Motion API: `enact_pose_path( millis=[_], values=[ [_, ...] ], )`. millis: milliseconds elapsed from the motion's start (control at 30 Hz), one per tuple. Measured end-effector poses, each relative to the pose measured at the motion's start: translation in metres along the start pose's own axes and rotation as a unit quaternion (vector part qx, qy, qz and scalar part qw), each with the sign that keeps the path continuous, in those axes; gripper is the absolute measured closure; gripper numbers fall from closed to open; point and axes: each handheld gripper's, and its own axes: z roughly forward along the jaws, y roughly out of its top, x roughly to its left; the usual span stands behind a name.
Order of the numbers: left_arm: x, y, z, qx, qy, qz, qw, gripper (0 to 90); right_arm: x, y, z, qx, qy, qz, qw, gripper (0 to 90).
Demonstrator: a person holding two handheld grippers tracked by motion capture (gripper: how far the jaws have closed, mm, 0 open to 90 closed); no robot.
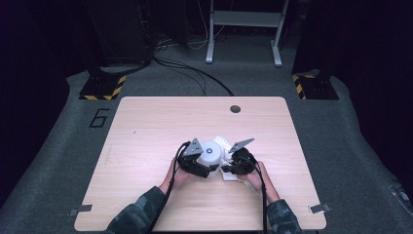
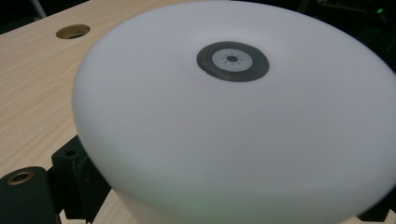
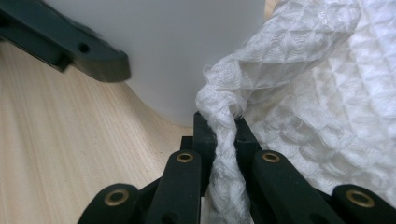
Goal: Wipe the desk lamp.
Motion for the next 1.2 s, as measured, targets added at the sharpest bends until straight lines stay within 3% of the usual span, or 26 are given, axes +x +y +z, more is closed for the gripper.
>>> enact_pose_path(
  millis=[33,167,433,533,767,933,1200],
  values=[
    [0.0,0.0,0.0,0.0,0.0,0.0,1.0,8.6,0.002,-0.001,0.003,0.0,-0.001,0.015,0.9999,84.9],
    [0.0,0.0,0.0,0.0,0.0,0.0,1.0,8.6,0.0,-0.004,0.009,0.011,0.001,0.017,0.9998,84.8],
    [0.0,0.0,0.0,0.001,0.0,0.0,1.0,8.6,-0.003,-0.006,0.008,-0.002,0.013,0.022,0.9997,84.8],
    [0.0,0.0,0.0,0.0,0.0,0.0,1.0,8.6,-0.004,-0.004,0.001,-0.011,0.025,0.023,0.9993,84.8],
    [0.0,0.0,0.0,0.001,0.0,0.001,1.0,8.6,-0.002,0.008,-0.028,-0.067,0.045,-0.001,0.9967,84.7],
    [0.0,0.0,0.0,0.001,0.0,0.001,1.0,8.7,-0.001,0.019,-0.044,-0.088,0.043,-0.015,0.9951,84.6],
    [0.0,0.0,0.0,0.001,0.0,0.001,1.0,8.6,-0.004,0.03,-0.055,-0.103,0.036,-0.027,0.9937,84.6]
  ],
)
